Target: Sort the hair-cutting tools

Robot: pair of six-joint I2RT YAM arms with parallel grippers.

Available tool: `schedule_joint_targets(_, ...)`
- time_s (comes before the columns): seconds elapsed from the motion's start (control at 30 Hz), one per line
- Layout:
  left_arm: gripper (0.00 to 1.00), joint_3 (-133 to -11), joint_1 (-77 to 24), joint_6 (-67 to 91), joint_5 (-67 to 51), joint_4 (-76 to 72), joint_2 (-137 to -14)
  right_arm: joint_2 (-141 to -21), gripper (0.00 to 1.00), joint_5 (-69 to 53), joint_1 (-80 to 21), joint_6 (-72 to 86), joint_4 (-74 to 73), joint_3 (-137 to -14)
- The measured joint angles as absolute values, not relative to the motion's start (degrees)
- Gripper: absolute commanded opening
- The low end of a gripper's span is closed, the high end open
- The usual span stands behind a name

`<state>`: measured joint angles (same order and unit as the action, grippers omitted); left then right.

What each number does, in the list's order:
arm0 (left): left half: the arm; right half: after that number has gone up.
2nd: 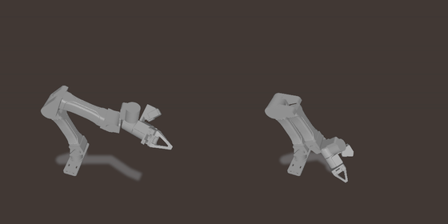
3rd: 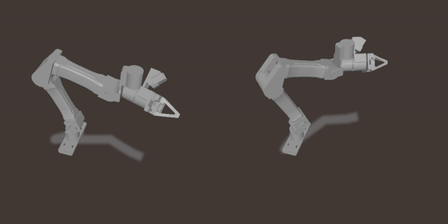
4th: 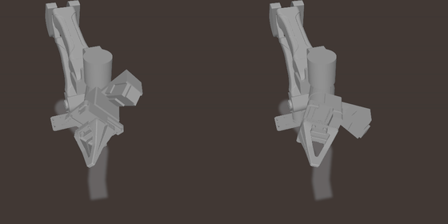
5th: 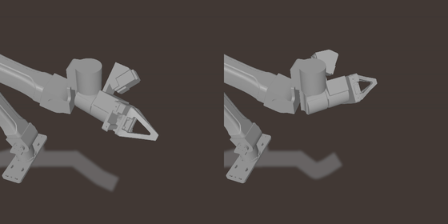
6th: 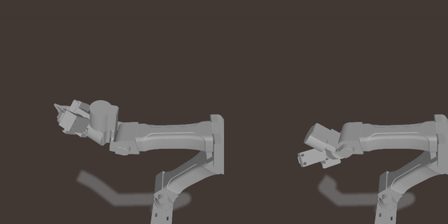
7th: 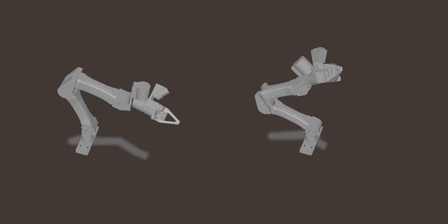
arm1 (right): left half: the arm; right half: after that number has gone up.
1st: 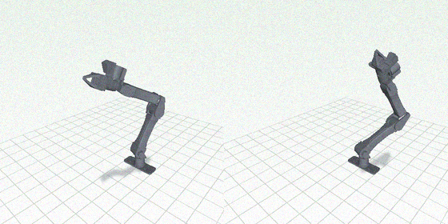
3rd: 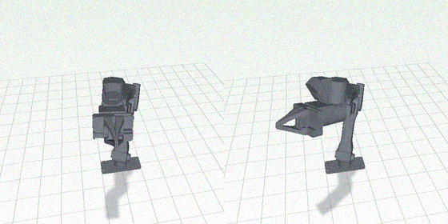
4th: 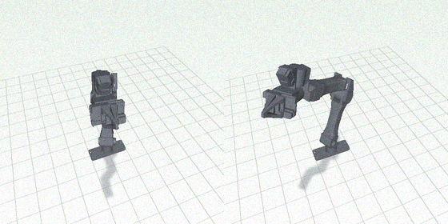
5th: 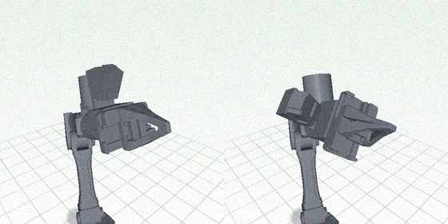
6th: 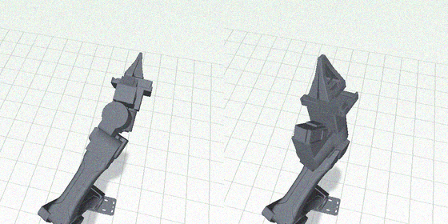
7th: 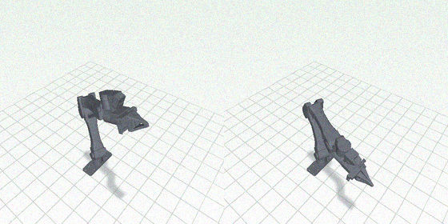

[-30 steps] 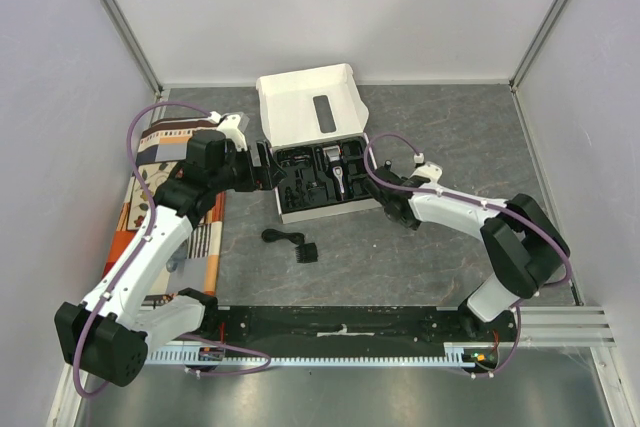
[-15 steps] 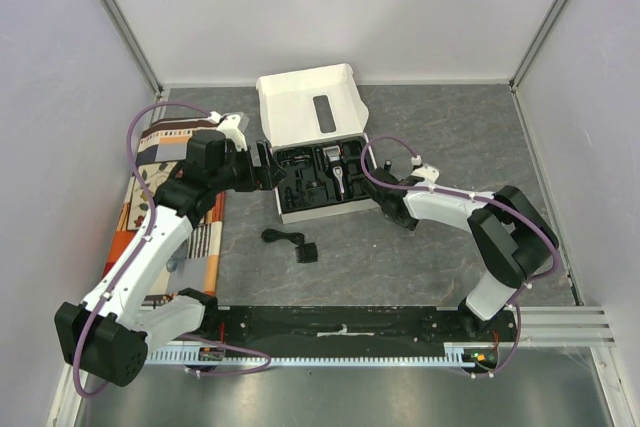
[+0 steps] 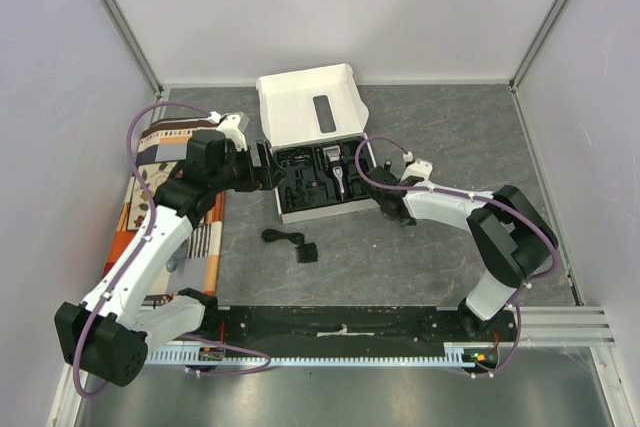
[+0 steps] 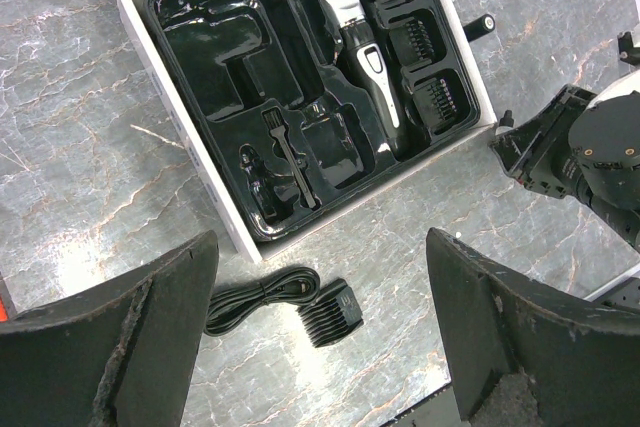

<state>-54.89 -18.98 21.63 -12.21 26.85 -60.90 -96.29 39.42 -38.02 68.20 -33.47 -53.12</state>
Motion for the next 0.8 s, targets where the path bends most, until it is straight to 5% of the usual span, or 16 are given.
schedule_joint_targets(0.37,0.90,-54.9,-19.0,21.6,-12.2,26.9,-60.9,-90.3,0.15,40.8,-42.2,57.4,-34.5,-54.4)
schedule_joint_targets(0.8,0.84,-54.9,-19.0,23.2,-3.4,28.1,-60.9,-93.6,0.15,40.1,-54.8,48.5,-36.8,-74.4)
